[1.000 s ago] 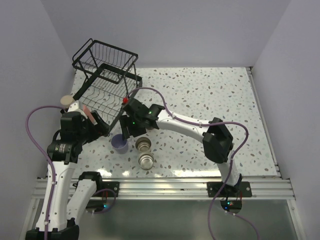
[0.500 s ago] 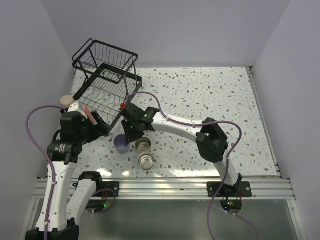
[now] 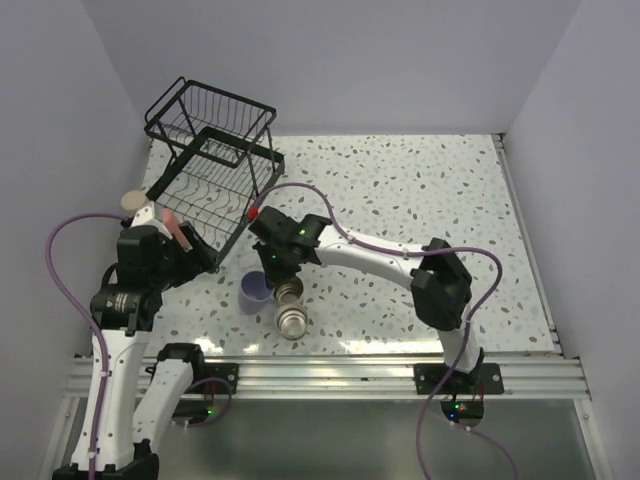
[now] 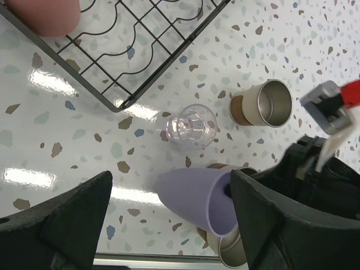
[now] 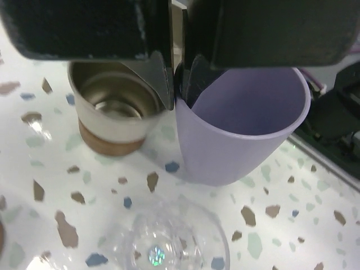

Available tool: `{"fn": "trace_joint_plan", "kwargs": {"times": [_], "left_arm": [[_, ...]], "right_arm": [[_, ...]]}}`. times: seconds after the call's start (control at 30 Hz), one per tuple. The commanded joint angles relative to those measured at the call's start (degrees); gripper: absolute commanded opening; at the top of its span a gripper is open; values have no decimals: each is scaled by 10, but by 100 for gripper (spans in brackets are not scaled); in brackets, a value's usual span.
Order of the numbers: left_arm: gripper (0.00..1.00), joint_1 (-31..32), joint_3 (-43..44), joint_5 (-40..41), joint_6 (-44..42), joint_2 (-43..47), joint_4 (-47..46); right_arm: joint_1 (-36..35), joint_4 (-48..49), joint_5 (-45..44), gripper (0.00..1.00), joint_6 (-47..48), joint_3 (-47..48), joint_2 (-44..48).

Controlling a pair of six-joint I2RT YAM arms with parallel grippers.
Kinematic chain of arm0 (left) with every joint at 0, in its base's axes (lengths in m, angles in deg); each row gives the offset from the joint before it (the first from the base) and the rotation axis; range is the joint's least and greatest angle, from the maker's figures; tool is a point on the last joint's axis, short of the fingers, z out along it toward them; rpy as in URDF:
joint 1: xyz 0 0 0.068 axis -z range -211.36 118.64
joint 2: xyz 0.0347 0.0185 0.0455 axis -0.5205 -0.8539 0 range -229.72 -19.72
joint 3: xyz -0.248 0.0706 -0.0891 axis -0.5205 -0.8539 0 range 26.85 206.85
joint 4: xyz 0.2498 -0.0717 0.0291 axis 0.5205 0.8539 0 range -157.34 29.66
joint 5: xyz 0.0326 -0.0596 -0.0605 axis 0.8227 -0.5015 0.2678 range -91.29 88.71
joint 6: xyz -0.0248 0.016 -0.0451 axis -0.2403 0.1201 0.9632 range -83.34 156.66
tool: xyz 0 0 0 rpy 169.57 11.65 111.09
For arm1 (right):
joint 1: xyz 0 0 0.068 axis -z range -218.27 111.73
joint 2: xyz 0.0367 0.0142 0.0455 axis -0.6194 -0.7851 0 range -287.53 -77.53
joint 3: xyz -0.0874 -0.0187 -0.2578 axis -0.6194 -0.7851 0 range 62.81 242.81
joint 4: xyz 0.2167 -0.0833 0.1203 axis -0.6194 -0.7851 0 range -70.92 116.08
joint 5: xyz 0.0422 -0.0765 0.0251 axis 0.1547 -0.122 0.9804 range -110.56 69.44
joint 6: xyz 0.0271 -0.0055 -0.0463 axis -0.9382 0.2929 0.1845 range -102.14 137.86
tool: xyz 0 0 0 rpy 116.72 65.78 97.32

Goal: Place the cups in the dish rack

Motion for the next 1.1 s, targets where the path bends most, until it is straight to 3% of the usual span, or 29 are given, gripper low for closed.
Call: {"fn": "trace_joint_plan", "kwargs": {"times": [0.0, 0.17, 0.27, 0.37, 0.53, 0.6, 0.67, 0.87, 0.97, 1.07], "left_arm": [[89, 2, 34, 9, -20, 6, 10], [92, 2, 58, 23, -35, 0, 22], [100, 2, 67, 62, -43, -15, 29], [100, 1, 83, 110, -50, -30, 27], [100, 2, 144, 95, -69, -1, -49], [100, 2, 136, 27, -79, 57, -133], [100, 1, 131, 0, -68, 87, -155], [100, 1, 183, -9, -47, 5, -29], [100, 1, 179, 12, -36, 29, -45], [100, 1, 185, -29, -35, 29, -39]], "right_arm": [[13, 21, 0, 0, 15, -38, 124], [83, 40, 41, 0, -8, -133, 263], [128, 23, 49, 0, 0, -163, 340], [169, -3, 54, 0, 7, -177, 393], [233, -28, 86, 0, -5, -192, 479], [238, -38, 92, 0, -10, -191, 496], [239, -40, 96, 0, -18, -191, 502], [241, -39, 140, 0, -29, -147, 491], [242, 3, 199, 0, -56, -134, 487], [242, 77, 250, 0, -107, -150, 486]]}}
